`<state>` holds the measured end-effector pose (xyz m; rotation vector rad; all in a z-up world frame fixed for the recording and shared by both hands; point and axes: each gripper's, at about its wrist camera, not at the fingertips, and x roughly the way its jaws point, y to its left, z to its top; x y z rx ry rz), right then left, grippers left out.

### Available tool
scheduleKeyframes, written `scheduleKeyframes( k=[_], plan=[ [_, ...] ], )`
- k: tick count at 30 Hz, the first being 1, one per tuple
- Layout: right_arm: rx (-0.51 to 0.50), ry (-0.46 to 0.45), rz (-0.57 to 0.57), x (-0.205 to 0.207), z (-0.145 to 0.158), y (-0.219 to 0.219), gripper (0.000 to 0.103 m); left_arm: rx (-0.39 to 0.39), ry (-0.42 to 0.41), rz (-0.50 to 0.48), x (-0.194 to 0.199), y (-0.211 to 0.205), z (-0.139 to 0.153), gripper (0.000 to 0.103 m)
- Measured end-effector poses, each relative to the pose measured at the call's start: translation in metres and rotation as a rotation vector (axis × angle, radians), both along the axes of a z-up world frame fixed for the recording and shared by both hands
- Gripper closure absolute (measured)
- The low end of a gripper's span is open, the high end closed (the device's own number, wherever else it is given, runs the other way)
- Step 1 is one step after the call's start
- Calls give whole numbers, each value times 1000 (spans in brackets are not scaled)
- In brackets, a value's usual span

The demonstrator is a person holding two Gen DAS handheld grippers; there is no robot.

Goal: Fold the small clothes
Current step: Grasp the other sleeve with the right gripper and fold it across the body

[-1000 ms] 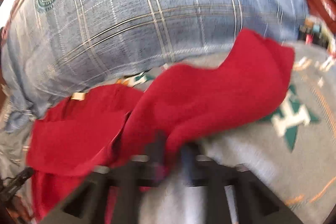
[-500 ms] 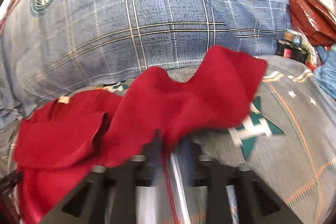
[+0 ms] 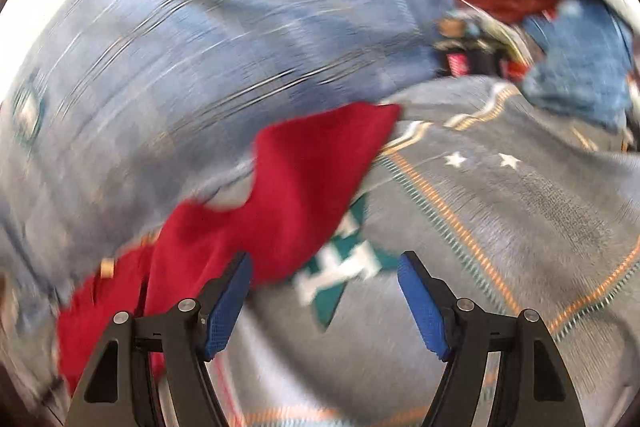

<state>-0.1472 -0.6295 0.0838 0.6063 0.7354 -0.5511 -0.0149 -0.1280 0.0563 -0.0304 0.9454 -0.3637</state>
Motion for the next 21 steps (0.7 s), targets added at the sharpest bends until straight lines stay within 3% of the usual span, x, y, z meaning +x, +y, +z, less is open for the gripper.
scheduleKeyframes(
  k=[5, 8, 13, 17, 19, 21],
  plan=[
    [92, -44, -107, 13, -12, -55, 31, 8, 3, -15, 10, -14, -3, 31],
    [72, -49, -111, 32, -16, -76, 33, 8, 8, -16, 17, -19, -5, 31],
    [42, -35, -113, 62, -26, -94, 54, 18, 19, -16, 23, -22, -9, 31],
    [26, -7, -62, 88, -31, -98, 63, 30, 19, -21, 24, -24, -12, 31],
    [-1, 34, -35, 97, -34, -98, 92, 25, 20, -19, 24, -22, -12, 31],
    [-15, 47, -31, 96, -32, -98, 93, 14, 20, -16, 24, -20, -11, 31]
  ],
)
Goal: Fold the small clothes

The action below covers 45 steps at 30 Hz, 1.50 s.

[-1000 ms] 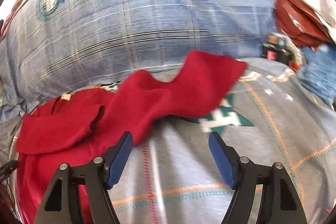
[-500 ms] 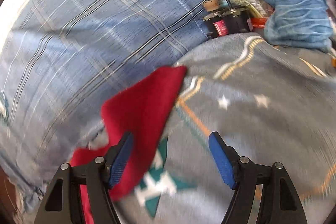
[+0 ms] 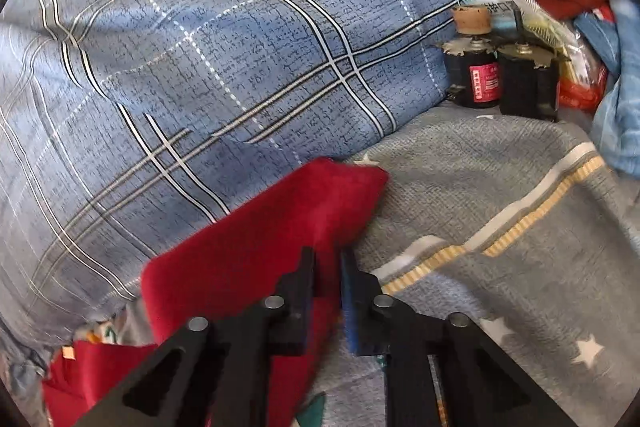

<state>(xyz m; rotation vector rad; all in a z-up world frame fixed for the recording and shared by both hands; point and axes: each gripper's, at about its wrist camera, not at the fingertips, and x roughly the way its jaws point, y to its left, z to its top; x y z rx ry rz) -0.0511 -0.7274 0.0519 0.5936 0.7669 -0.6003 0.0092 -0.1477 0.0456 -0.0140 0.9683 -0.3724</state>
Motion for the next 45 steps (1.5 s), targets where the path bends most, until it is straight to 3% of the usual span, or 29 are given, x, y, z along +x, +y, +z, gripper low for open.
scheduleKeyframes(
  k=[4, 12, 15, 18, 21, 24, 29, 31, 32, 33, 34, 37, 40, 43, 45],
  plan=[
    [-66, -53, 18, -20, 30, 8, 96, -16, -7, 18, -1, 9, 6, 31],
    [-192, -261, 109, -77, 142, 47, 97, -77, -36, 68, -5, 33, 28, 31],
    [-205, -319, 258, -75, 179, 98, 97, -103, -55, 80, -8, 39, 39, 31],
    [-210, -342, 437, -64, 195, 156, 97, -133, -65, 87, -9, 45, 47, 31],
    [-192, -323, 640, -39, 185, 232, 97, -175, -59, 106, -9, 53, 51, 31],
    [-140, -272, 824, -7, 146, 309, 97, -208, -48, 118, -6, 59, 50, 31],
    [-89, -107, 980, 51, 46, 415, 97, -227, 2, 111, 5, 61, 35, 31],
    [-59, 29, 1017, 65, 8, 438, 93, -240, 24, 90, 8, 60, 30, 31],
    [-15, 88, 1035, 68, -8, 441, 90, -240, 29, 85, 9, 60, 28, 31],
    [4, 88, 1042, 64, -11, 440, 83, -236, 29, 80, 11, 58, 26, 31],
    [6, 75, 1047, 57, -10, 438, 67, -233, 28, 75, 12, 56, 24, 31],
    [-34, 10, 1011, 33, 11, 420, 40, -237, 37, 61, 16, 44, 20, 31],
    [-31, -67, 948, 1, 32, 385, 37, -233, 64, 36, 19, 29, 14, 31],
    [-40, -75, 868, -22, 42, 349, 36, -229, 125, 40, 21, 19, 3, 31],
    [-46, -72, 820, -36, 43, 333, 36, -200, 123, 38, 19, 14, -1, 31]
  ],
)
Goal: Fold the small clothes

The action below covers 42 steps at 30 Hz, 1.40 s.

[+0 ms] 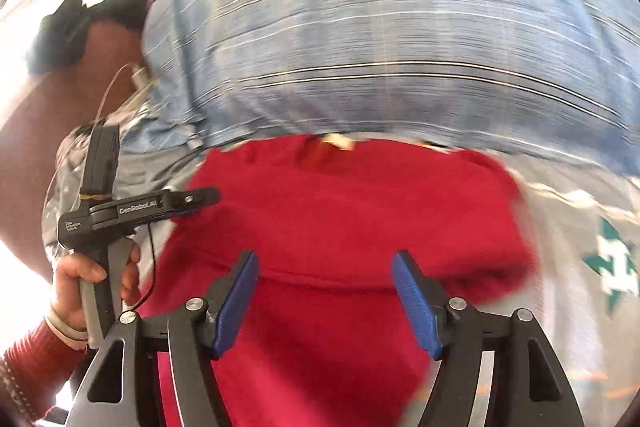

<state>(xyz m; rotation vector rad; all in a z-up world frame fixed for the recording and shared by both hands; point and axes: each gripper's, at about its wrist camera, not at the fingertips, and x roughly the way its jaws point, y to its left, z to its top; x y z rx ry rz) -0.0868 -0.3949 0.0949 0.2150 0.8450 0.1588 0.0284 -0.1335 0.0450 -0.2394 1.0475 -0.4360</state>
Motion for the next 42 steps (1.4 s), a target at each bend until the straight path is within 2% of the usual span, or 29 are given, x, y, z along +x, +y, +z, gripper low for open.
scheduleKeyframes(
  k=[1, 2, 3, 4, 5, 7, 9, 11, 14, 16, 20, 23, 24, 25, 27, 29, 32, 35, 36, 37, 38, 39, 40, 42],
  plan=[
    [1, -1, -22, -6, 0, -8, 36, 19, -16, -6, -2, -3, 1, 33],
    [6, 2, -45, -12, -2, -17, 36, 38, -36, -23, -4, -8, 2, 49],
    [9, 9, -64, -18, -4, -25, 36, 60, -42, -42, -5, -13, 3, 60],
    [13, 14, -82, -23, -5, -32, 36, 83, -39, -61, -5, -17, 3, 78],
    [21, 21, -103, -27, -5, -38, 36, 100, -34, -81, -5, -22, 2, 87],
    [42, 35, -134, -32, -6, -50, 36, 142, -54, -121, -8, -31, 8, 91],
    [61, 29, -164, -36, -5, -58, 36, 153, -103, -145, -11, -33, 25, 91],
    [65, 12, -179, -37, 1, -62, 36, 117, -126, -143, -6, -28, 42, 91],
    [41, -22, -191, -35, 14, -65, 36, 109, -197, -97, 6, -13, 74, 91],
    [6, -39, -201, -30, 21, -65, 33, 116, -206, -73, 15, -4, 79, 91],
    [-61, -5, -206, -17, 15, -61, 31, 156, -138, -45, 30, 10, 50, 91],
    [-44, 7, -207, -3, 7, -59, 32, 194, -74, -25, 35, 15, 15, 91],
    [-32, 10, -206, 4, 3, -58, 41, 190, -60, -17, 35, 18, 9, 91],
    [-32, 14, -203, 9, 1, -56, 57, 180, -41, -7, 37, 21, 2, 91],
    [-95, 67, -180, 26, -13, -47, 69, 169, -34, 0, 36, 22, -4, 91],
    [-209, 189, -127, 35, -39, -34, 71, 182, -56, -13, 33, 20, -2, 85],
    [-285, 178, -43, 19, -33, -22, 71, 235, -80, -28, 31, 19, 3, 75],
    [-249, 173, -25, 10, -15, -30, 71, 220, -76, -16, 29, 23, 7, 75],
    [-235, 161, -42, 11, -11, -34, 71, 215, -78, -10, 28, 23, 7, 75],
    [-197, 124, -98, 12, -1, -45, 63, 207, -79, -2, 26, 24, 9, 75],
    [-173, 99, -143, 15, 4, -53, 54, 202, -79, 2, 24, 25, 9, 71],
    [-136, 66, -209, 20, 8, -65, 37, 196, -78, 2, 22, 25, 9, 68],
    [-98, 49, -256, 28, 8, -74, 31, 193, -81, -1, 22, 24, 9, 66],
    [-46, 73, -304, 48, 0, -85, 31, 202, -85, -5, 19, 20, 7, 66]
  ],
)
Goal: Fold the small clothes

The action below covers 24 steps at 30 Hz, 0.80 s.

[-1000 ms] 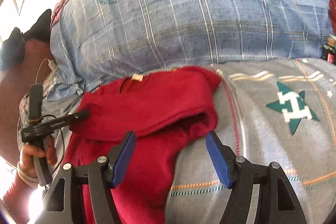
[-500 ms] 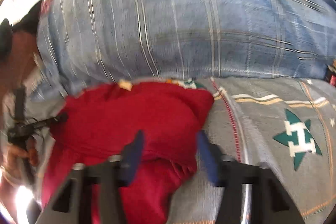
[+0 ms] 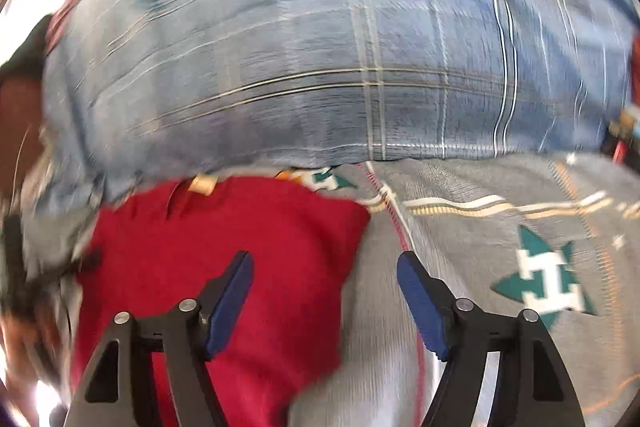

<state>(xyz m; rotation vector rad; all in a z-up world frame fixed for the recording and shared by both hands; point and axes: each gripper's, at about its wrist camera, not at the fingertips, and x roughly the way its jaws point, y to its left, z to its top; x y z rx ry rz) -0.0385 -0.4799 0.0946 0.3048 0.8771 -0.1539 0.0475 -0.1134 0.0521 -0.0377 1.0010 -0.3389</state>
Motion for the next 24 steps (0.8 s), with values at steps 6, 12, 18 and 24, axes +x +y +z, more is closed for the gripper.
scheduleKeyframes(
  k=[6, 12, 18, 24],
  plan=[
    [31, 83, -28, 50, -42, -17, 95, 10, -4, -12, 0, -5, -14, 63],
    [18, 83, -92, 42, -53, -33, 94, 5, -4, -12, -1, -6, -15, 62],
    [-12, 22, 6, -6, -9, 3, 94, 26, -23, -3, -5, -8, -15, 60],
    [-146, 131, 103, -31, -32, 31, 94, 64, -37, -4, -16, -11, -10, 60]
  ],
)
